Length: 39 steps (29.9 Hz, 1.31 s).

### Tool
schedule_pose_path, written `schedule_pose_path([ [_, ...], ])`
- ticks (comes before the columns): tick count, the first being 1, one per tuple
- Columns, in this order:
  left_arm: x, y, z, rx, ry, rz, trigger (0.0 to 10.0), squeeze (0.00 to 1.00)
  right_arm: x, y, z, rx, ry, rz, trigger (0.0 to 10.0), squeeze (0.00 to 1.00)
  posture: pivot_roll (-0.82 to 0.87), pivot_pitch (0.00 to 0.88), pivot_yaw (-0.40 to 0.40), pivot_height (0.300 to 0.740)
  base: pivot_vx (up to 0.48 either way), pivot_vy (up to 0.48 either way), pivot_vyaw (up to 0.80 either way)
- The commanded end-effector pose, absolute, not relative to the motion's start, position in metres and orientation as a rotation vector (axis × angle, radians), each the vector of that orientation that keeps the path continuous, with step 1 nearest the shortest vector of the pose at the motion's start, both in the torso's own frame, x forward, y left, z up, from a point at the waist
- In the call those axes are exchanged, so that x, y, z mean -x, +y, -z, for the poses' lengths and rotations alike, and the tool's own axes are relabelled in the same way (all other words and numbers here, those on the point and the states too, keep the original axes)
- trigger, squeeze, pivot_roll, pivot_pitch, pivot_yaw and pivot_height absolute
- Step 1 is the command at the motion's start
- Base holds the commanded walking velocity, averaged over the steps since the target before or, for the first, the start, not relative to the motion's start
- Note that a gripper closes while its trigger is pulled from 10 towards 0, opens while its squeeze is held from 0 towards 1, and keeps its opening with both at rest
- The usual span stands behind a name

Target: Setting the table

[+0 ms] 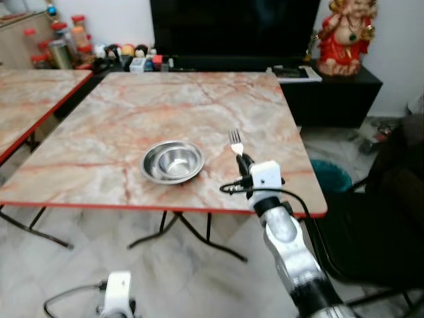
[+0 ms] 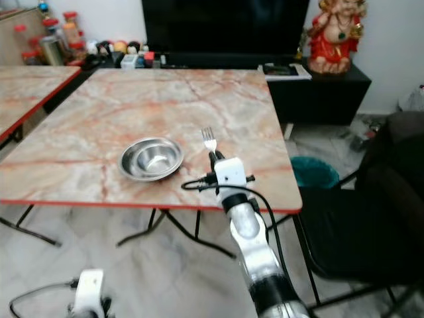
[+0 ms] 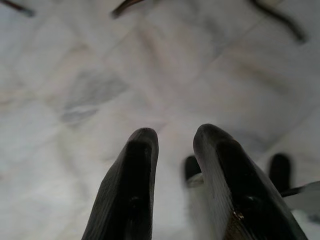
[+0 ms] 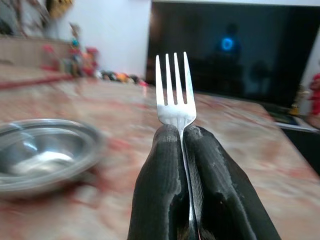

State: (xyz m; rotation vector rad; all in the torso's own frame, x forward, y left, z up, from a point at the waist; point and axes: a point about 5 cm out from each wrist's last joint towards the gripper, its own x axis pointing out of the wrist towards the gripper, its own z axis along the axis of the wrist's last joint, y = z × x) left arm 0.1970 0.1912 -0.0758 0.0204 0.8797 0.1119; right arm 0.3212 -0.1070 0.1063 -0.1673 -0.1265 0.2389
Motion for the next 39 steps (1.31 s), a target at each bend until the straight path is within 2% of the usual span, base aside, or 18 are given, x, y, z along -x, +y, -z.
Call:
schedule_pose_path([
  [1, -0.1959, 0.2015, 0.0748, -0.028, 0.879, -0.140, 10.0, 0.00, -0.3241, -0.0994, -0.1151, 0.147, -0.158, -0.250, 10.0, 0.00, -0.04, 0.000, -0.004, 0.719, 0.000, 0.000, 0.00],
  [15, -0.1932, 0.2009, 0.0767, -0.005, 0.899, -0.148, 10.0, 0.00, -0.3248, -0.1008, -0.1145, 0.129, -0.147, -0.237, 10.0, 0.00, -0.04, 0.000, -0.006, 0.719, 0.000, 0.000, 0.00],
  [20, -0.1932, 0.2013, 0.0766, -0.005, 0.898, -0.150, 10.0, 0.00, -0.3265, -0.1027, -0.1131, 0.136, -0.131, -0.222, 10.0, 0.00, -0.04, 0.000, -0.004, 0.719, 0.000, 0.392, -0.72],
  [28, -0.1956, 0.2036, 0.0749, -0.013, 0.888, -0.151, 10.0, 0.00, -0.3260, -0.1003, -0.1156, 0.141, -0.157, -0.225, 10.0, 0.00, -0.04, 0.000, -0.001, 0.719, 0.000, 0.468, 0.00],
  [39, -0.1998, 0.2022, 0.0726, -0.022, 0.868, -0.127, 10.0, 0.00, -0.3264, -0.1028, -0.1143, 0.121, -0.145, -0.209, 10.0, 0.00, -0.04, 0.000, 0.004, 0.719, 0.000, 0.000, 0.00],
])
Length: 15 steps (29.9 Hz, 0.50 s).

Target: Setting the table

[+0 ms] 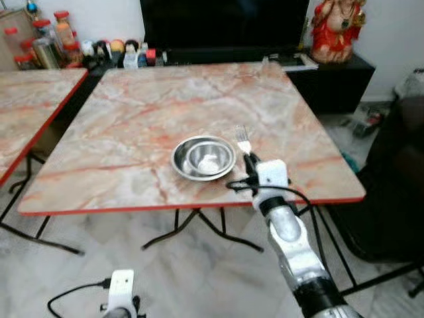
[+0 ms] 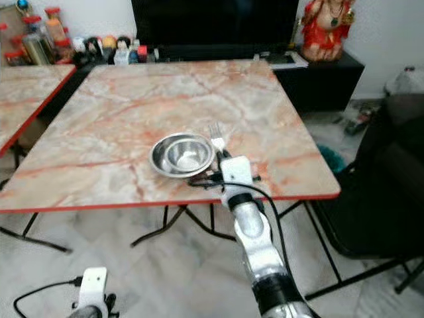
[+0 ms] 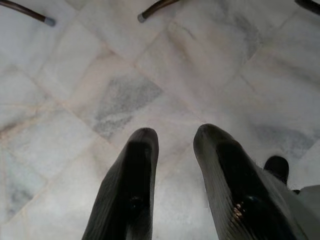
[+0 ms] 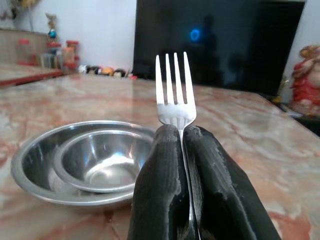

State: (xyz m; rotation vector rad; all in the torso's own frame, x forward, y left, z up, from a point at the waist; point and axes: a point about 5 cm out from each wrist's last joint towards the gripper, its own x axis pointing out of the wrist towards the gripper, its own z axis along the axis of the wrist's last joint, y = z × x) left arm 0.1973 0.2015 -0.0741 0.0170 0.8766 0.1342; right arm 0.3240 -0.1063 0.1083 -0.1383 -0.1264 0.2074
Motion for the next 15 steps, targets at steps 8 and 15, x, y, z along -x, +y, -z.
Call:
schedule_pose_path([
  [8, -0.2010, 0.2020, 0.0720, -0.028, 0.866, -0.130, 10.0, 0.00, -0.3281, -0.1020, -0.1150, 0.122, -0.146, -0.212, 10.0, 0.00, -0.04, 0.000, 0.001, 0.719, 0.107, 0.000, -0.42],
  [15, -0.1997, 0.2012, 0.0729, -0.027, 0.872, -0.129, 10.0, 0.00, -0.3286, -0.1016, -0.1153, 0.132, -0.147, -0.212, 10.0, 0.00, -0.04, 0.000, 0.000, 0.719, 0.333, 0.000, 0.00],
])
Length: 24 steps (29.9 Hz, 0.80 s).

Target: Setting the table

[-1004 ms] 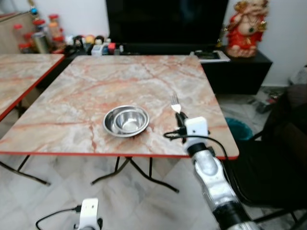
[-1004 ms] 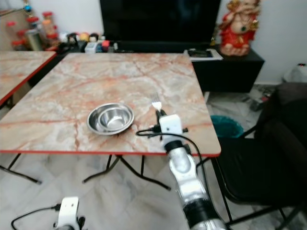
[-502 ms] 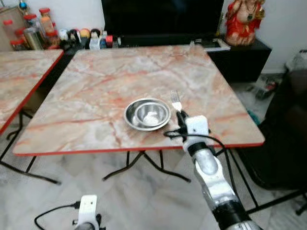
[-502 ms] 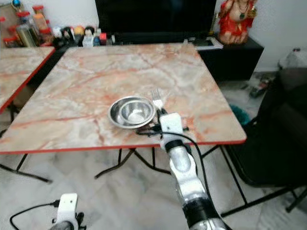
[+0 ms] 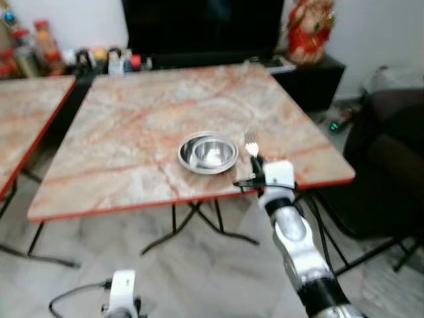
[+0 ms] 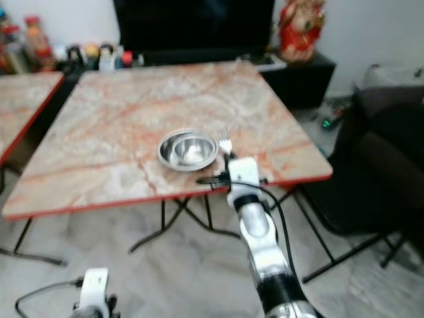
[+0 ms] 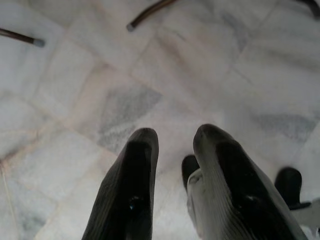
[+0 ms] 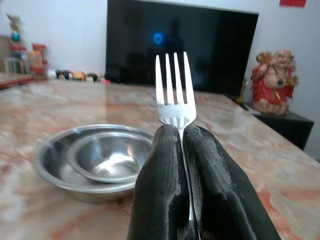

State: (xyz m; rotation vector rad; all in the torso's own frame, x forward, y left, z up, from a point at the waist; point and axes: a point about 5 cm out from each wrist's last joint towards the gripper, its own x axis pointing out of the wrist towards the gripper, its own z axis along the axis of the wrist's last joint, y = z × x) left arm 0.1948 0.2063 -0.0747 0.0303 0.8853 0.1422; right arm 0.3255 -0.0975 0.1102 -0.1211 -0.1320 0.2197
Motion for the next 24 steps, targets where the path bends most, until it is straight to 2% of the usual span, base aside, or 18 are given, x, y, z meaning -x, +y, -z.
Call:
schedule_pose_path([
  [1, -0.1997, 0.2011, 0.0729, -0.027, 0.872, -0.128, 10.0, 0.00, -0.3286, -0.1015, -0.1154, 0.132, -0.147, -0.212, 10.0, 0.00, -0.04, 0.000, 0.001, 0.719, 0.341, 0.000, 0.00],
  [9, -0.2004, 0.2003, 0.0726, -0.026, 0.869, -0.126, 10.0, 0.00, -0.3291, -0.1021, -0.1132, 0.119, -0.130, -0.201, 10.0, 0.00, -0.04, 0.000, 0.001, 0.719, 0.346, 0.000, 0.00],
  [12, -0.2001, 0.2010, 0.0727, -0.026, 0.870, -0.128, 10.0, 0.00, -0.3293, -0.1026, -0.1127, 0.123, -0.130, -0.199, 10.0, 0.00, -0.04, 0.000, 0.003, 0.719, 0.345, 0.000, -0.70],
  [24, -0.2004, 0.2013, 0.0724, -0.025, 0.868, -0.129, 10.0, 0.00, -0.3286, -0.1000, -0.1135, 0.115, -0.136, -0.210, 10.0, 0.00, -0.03, 0.000, 0.002, 0.719, 0.344, 0.000, 0.00],
])
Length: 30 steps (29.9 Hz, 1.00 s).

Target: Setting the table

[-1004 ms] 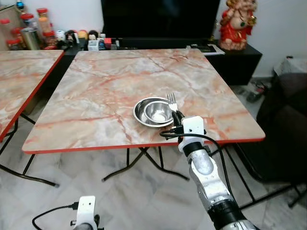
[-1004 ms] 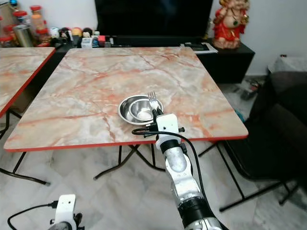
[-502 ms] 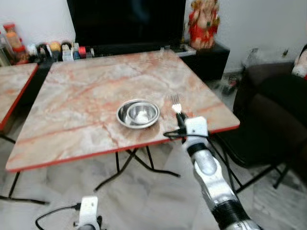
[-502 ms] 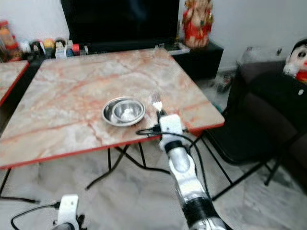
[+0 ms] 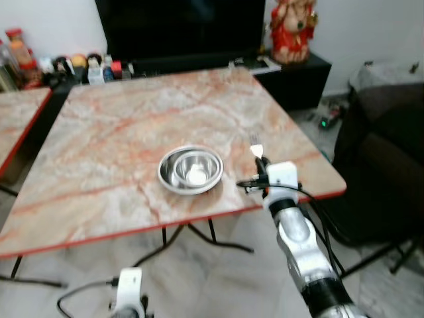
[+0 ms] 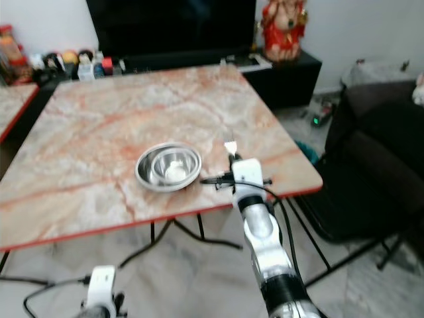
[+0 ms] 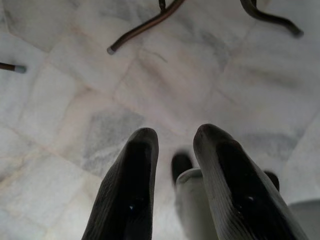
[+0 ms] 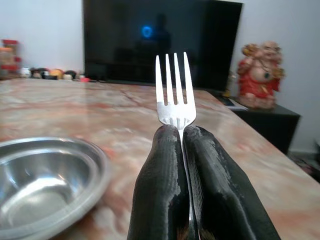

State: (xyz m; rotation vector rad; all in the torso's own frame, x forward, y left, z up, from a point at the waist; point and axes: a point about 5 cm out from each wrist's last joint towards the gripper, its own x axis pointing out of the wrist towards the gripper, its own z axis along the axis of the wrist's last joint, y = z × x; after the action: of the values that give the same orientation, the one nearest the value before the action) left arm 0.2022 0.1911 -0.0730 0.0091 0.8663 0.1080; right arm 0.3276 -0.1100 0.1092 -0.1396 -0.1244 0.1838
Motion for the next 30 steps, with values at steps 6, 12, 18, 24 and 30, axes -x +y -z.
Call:
schedule_pose_path([
  [6, -0.2000, 0.2009, 0.0727, -0.024, 0.869, -0.128, 10.0, 0.00, -0.3290, -0.1011, -0.1140, 0.126, -0.141, -0.206, 10.0, 0.00, -0.04, 0.000, 0.002, 0.719, 0.345, 0.000, 0.00],
  [12, -0.1994, 0.2007, 0.0731, -0.023, 0.870, -0.128, 10.0, 0.00, -0.3281, -0.1005, -0.1141, 0.137, -0.146, -0.211, 10.0, 0.00, -0.03, 0.000, 0.001, 0.719, 0.344, 0.000, 0.00],
  [18, -0.1981, 0.2012, 0.0737, -0.020, 0.873, -0.126, 10.0, 0.00, -0.3269, -0.0997, -0.1130, 0.140, -0.144, -0.214, 10.0, 0.00, -0.03, 0.000, 0.004, 0.719, 0.000, 0.000, 0.00],
  [24, -0.1973, 0.2017, 0.0741, -0.019, 0.877, -0.125, 10.0, 0.00, -0.3287, -0.1017, -0.1122, 0.139, -0.129, -0.198, 10.0, 0.00, -0.03, 0.000, 0.006, 0.719, 0.000, 0.000, 0.00],
  [30, -0.1961, 0.2029, 0.0745, -0.021, 0.880, -0.130, 10.0, 0.00, -0.3281, -0.1019, -0.1110, 0.137, -0.123, -0.194, 10.0, 0.00, -0.03, 0.000, 0.008, 0.719, 0.000, 0.000, 0.00],
])
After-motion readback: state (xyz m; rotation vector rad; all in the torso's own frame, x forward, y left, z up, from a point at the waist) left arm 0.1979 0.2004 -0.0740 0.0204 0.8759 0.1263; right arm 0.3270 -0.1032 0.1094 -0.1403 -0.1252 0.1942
